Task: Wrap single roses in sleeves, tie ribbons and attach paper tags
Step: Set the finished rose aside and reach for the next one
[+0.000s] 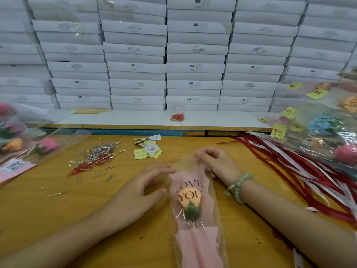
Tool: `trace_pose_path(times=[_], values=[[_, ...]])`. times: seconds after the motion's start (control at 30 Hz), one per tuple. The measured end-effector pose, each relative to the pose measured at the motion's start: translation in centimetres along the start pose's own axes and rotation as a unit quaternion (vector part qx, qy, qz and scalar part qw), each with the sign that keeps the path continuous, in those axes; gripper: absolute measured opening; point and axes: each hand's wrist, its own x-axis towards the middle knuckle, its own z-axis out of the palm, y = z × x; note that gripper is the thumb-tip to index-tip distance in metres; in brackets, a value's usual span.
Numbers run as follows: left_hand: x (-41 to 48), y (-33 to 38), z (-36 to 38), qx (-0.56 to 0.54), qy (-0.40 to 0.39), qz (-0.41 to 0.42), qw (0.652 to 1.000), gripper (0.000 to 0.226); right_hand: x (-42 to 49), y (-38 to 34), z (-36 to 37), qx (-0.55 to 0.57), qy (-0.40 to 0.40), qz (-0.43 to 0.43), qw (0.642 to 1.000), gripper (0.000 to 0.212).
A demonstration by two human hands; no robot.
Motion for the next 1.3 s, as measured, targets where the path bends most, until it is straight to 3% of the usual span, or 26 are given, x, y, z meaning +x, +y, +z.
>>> trace_pose_path(times=[0.07, 0.17, 0.27, 0.4, 0.63, 0.77, 0.93, 1.2, 1.3], values=[[0.9, -1.0, -1.3, 0.118, 0.035, 0.006, 0.992, 0.045, -0.2, -0.1, -0.1, 0.004, -0.017, -0.001, 1.0, 0.018], [2.3, -3.1, -3.8, 0.324, 0.047, 0.024, 0.945, 0.047, -0.2, -0.2, 0.0, 0.009, -0.028, -0.011, 0.999, 0.018], [2.8, -5.0, -5.2, 0.409, 0.029, -0.014, 0.912, 0.05, -0.2, -0.2, 0.1, 0.015, -0.035, -0.015, 0.999, 0.018], [2.6, -5.8, -5.4, 0.395, -0.006, -0.074, 0.916, 0.053, -0.2, -0.2, 0.0, 0.021, -0.025, -0.025, 0.999, 0.019], [2.5, -5.1, -5.0, 0.409, 0.067, -0.017, 0.91, 0.031, -0.7, -0.4, 0.0, 0.032, -0.081, -0.056, 0.995, 0.028], [2.4, -4.9, -5.0, 0.408, 0.081, -0.018, 0.909, 0.031, -0.6, -0.2, 0.0, 0.044, -0.133, -0.06, 0.988, 0.026], [2.4, -5.1, -5.0, 0.405, 0.066, -0.05, 0.911, 0.04, -0.5, 0.0, -0.1, 0.046, -0.168, -0.059, 0.983, 0.025], [2.6, -5.2, -5.0, 0.357, 0.05, -0.026, 0.932, 0.034, -0.8, -0.2, 0.0, 0.048, -0.188, -0.094, 0.976, 0.016], [2.4, -4.8, -5.0, 0.385, 0.05, -0.002, 0.921, 0.028, -1.0, -0.3, 0.2, 0.045, -0.193, -0.092, 0.976, 0.012]])
